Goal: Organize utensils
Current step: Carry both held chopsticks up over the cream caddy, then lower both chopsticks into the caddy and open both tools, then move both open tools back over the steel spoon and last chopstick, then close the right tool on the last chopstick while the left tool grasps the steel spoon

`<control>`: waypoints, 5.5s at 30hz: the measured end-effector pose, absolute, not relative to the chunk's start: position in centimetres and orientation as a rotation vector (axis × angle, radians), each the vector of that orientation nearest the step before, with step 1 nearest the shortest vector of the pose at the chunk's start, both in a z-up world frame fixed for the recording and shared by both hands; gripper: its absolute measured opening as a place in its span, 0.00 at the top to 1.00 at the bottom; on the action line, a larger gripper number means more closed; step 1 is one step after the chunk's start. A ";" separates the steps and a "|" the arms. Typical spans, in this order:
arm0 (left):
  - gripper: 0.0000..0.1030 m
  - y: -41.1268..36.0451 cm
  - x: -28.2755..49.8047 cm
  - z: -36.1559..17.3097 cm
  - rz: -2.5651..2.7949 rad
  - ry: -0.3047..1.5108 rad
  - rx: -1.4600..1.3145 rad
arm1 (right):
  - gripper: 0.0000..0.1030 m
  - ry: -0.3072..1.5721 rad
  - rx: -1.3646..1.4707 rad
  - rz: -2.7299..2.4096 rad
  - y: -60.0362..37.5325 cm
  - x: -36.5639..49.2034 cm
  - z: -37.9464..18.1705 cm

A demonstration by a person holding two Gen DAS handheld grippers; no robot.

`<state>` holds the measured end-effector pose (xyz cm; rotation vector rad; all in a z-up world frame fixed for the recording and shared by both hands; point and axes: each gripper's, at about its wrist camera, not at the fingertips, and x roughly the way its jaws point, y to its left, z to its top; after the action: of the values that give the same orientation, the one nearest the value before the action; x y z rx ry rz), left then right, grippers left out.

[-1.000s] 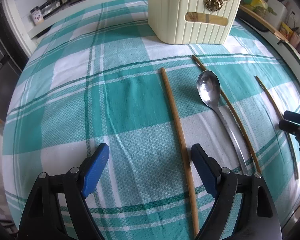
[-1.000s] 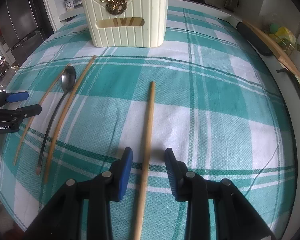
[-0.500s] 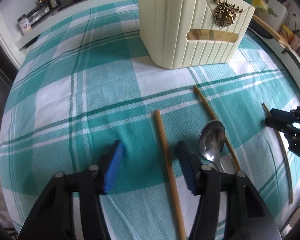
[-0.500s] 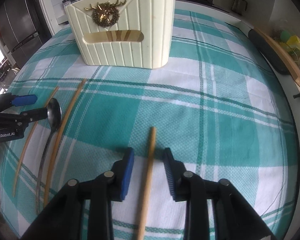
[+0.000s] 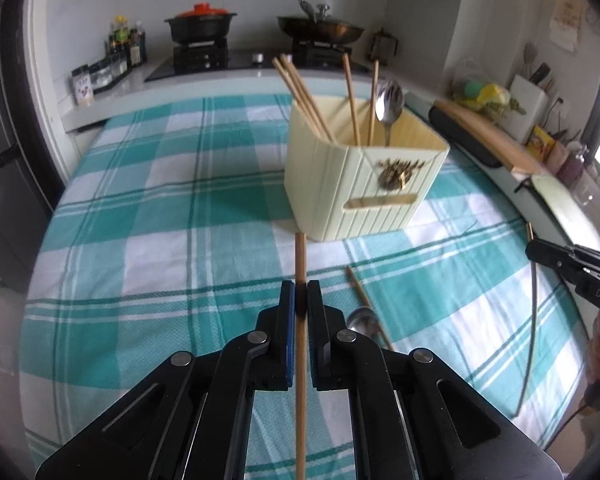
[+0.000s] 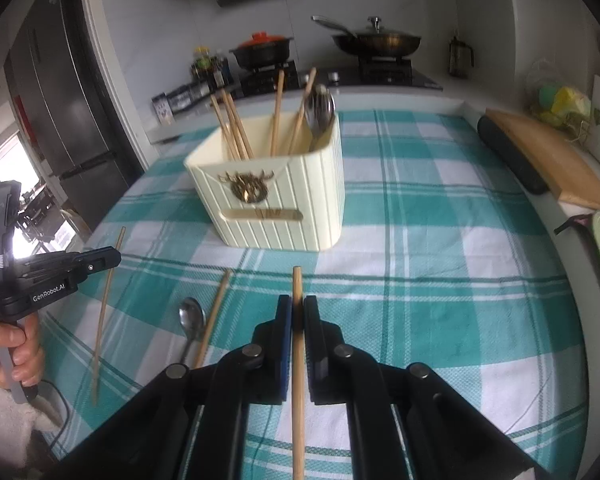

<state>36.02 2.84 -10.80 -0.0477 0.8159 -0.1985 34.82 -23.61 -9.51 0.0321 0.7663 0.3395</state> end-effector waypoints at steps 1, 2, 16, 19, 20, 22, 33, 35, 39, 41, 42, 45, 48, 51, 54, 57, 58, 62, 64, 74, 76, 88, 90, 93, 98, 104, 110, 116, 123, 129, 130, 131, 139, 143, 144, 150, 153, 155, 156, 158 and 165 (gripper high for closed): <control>0.96 3.0 35.4 -9.8 -0.202 0.794 -0.053 | 0.94 0.729 0.036 0.340 -23.8 33.8 -8.3; 0.96 3.2 34.6 -8.8 -0.207 0.770 -0.061 | 0.94 0.700 0.039 0.342 -24.0 33.1 -7.4; 0.96 4.4 28.9 -2.8 -0.265 0.615 -0.143 | 0.94 0.490 0.037 0.351 -24.3 25.9 -1.7; 0.96 4.3 28.6 -2.7 -0.270 0.610 -0.146 | 0.94 0.473 0.037 0.349 -24.3 25.6 -1.2; 0.96 4.3 28.5 -2.7 -0.273 0.609 -0.147 | 0.94 0.469 0.038 0.348 -24.3 25.6 -1.2; 0.96 4.2 28.4 -2.6 -0.277 0.608 -0.150 | 0.94 0.467 0.038 0.347 -24.3 25.6 -1.1; 0.96 4.5 28.0 -2.3 -0.291 0.607 -0.165 | 0.94 0.461 0.046 0.356 -24.1 25.7 -0.7; 0.96 4.5 28.1 -2.1 -0.294 0.606 -0.166 | 0.94 0.459 0.044 0.360 -24.0 25.8 -0.6; 0.96 4.5 28.2 -1.9 -0.303 0.606 -0.167 | 0.94 0.454 0.038 0.362 -23.8 25.9 -0.3; 0.96 4.4 28.3 -1.8 -0.308 0.604 -0.167 | 0.94 0.451 0.042 0.363 -23.9 26.0 -0.1; 0.96 4.4 28.4 -1.7 -0.313 0.605 -0.172 | 0.94 0.451 0.045 0.367 -23.9 26.1 0.0; 0.96 4.4 28.8 -1.4 -0.328 0.612 -0.191 | 0.94 0.445 0.054 0.373 -24.0 26.4 0.5; 0.96 4.5 29.6 -0.7 -0.346 0.617 -0.217 | 0.94 0.434 0.051 0.381 -24.0 27.1 1.3; 0.96 4.7 30.3 0.5 -0.357 0.603 -0.235 | 0.94 0.423 0.042 0.388 -23.8 28.0 2.3; 0.96 4.9 31.2 1.8 -0.367 0.585 -0.255 | 0.94 0.411 0.033 0.394 -23.4 29.0 3.3; 0.96 4.7 32.2 3.5 -0.368 0.557 -0.246 | 0.94 0.391 0.017 0.395 -23.0 30.2 4.6; 0.96 4.6 32.6 4.1 -0.366 0.545 -0.238 | 0.94 0.384 0.013 0.394 -22.9 30.7 5.0; 0.96 4.3 34.7 6.7 -0.354 0.487 -0.221 | 0.94 0.354 0.004 0.386 -22.8 33.5 6.9; 0.96 4.2 36.3 7.8 -0.346 0.467 -0.225 | 0.94 0.330 0.007 0.376 -22.7 35.1 7.7; 0.96 2.2 44.4 8.1 -0.292 0.436 -0.188 | 0.94 0.273 0.059 0.376 -21.3 44.4 8.1; 0.96 1.8 46.2 6.9 -0.288 0.480 -0.178 | 0.94 0.338 0.032 0.387 -20.3 46.5 6.9; 0.96 -0.5 55.6 -1.7 -0.246 0.791 -0.178 | 0.91 0.727 0.031 0.414 -16.5 57.5 -2.1; 0.95 -0.6 56.1 -2.5 -0.216 0.812 -0.180 | 0.89 0.743 0.050 0.397 -16.6 58.1 -2.8; 0.68 0.0 55.2 -2.7 -0.209 0.809 -0.198 | 0.55 0.691 0.087 0.383 -17.2 56.9 -2.7; 0.34 2.0 48.9 -2.2 -0.182 0.771 -0.091 | 0.51 0.669 0.022 0.384 -18.3 51.0 -3.1; 0.26 4.7 38.9 -5.1 -0.134 0.825 0.049 | 0.51 0.752 -0.121 0.421 -20.3 40.5 -6.5; 0.23 4.6 30.9 -7.5 -0.129 0.814 -0.027 | 0.51 0.773 -0.105 0.354 -22.5 31.4 -9.2; 0.21 2.5 26.1 -10.3 -0.163 0.817 -0.131 | 0.44 0.720 -0.020 0.262 -24.0 25.6 -10.3; 0.21 0.6 24.4 -11.8 -0.157 0.834 -0.077 | 0.44 0.747 0.004 0.252 -23.7 23.4 -12.3; 0.21 0.9 24.2 -11.7 -0.111 0.815 -0.080 | 0.44 0.720 0.006 0.252 -23.2 23.1 -11.9; 0.21 1.0 24.3 -11.8 -0.089 0.810 -0.070 | 0.44 0.716 0.010 0.251 -23.2 23.0 -11.8; 0.21 1.0 24.5 -11.9 -0.066 0.810 -0.059 | 0.44 0.714 0.013 0.250 -23.2 22.9 -11.8; 0.21 2.5 24.8 -12.7 0.005 0.811 -0.054 | 0.44 0.752 0.017 0.237 -22.8 23.7 -13.0; 0.21 2.9 24.9 -12.9 0.031 0.807 -0.030 | 0.44 0.767 0.003 0.244 -21.9 24.1 -13.5; 0.21 3.1 25.0 -12.9 0.033 0.806 -0.031 | 0.44 0.771 -0.002 0.246 -21.7 24.1 -13.6; 0.21 3.5 25.2 -13.0 0.056 0.796 -0.019 | 0.44 0.795 -0.027 0.257 -20.7 24.6 -14.1; 0.20 3.9 25.3 -13.0 0.062 0.792 -0.024 | 0.44 0.806 -0.037 0.265 -20.3 24.8 -14.4; 0.19 4.3 25.3 -13.1 0.057 0.798 -0.047 | 0.44 0.818 -0.041 0.274 -19.8 25.0 -15.0; 0.19 4.6 25.3 -13.3 0.054 0.803 -0.062 | 0.44 0.827 -0.045 0.278 -19.6 25.3 -15.3; 0.19 5.3 25.5 -13.6 0.051 0.815 -0.092 | 0.45 0.846 -0.056 0.296 -19.0 26.0 -16.0; 0.19 5.8 25.9 -14.3 0.037 0.841 -0.143 | 0.69 0.923 -0.070 0.387 -15.4 31.5 -17.8</control>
<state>25.91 5.76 -14.27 -0.1433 0.8406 0.0370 31.45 -15.36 -17.84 -0.0704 0.9231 0.3874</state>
